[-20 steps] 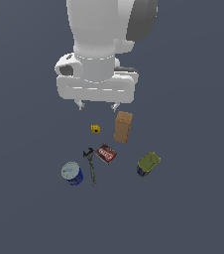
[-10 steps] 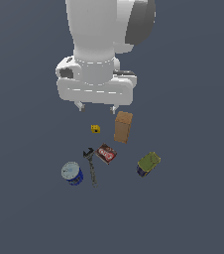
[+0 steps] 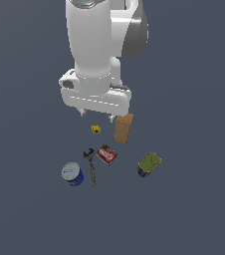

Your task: Pick up a designated object from a clutter of objects.

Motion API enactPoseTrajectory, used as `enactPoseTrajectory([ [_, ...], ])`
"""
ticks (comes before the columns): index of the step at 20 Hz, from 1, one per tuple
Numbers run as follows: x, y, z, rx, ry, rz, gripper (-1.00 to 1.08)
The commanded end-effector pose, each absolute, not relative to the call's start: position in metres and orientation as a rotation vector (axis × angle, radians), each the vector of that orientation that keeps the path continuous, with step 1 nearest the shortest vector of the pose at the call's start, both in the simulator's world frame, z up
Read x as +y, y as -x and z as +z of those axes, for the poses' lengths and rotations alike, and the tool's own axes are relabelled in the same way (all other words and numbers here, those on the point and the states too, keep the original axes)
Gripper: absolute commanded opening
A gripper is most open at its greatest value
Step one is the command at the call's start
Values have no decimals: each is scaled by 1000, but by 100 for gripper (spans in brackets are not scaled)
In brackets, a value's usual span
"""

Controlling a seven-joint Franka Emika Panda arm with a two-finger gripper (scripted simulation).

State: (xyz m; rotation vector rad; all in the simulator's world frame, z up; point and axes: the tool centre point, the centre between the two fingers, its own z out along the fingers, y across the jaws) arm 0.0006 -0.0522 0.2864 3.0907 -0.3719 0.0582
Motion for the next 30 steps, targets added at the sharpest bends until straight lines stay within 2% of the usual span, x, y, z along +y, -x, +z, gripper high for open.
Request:
enactPoseTrajectory([
  [1, -55, 3, 273, -469, -3083, 55, 100],
  [15, -71, 42, 187, -1115, -2941, 33, 100],
  [30, -86, 104, 110, -1768, -2608, 7, 100],
])
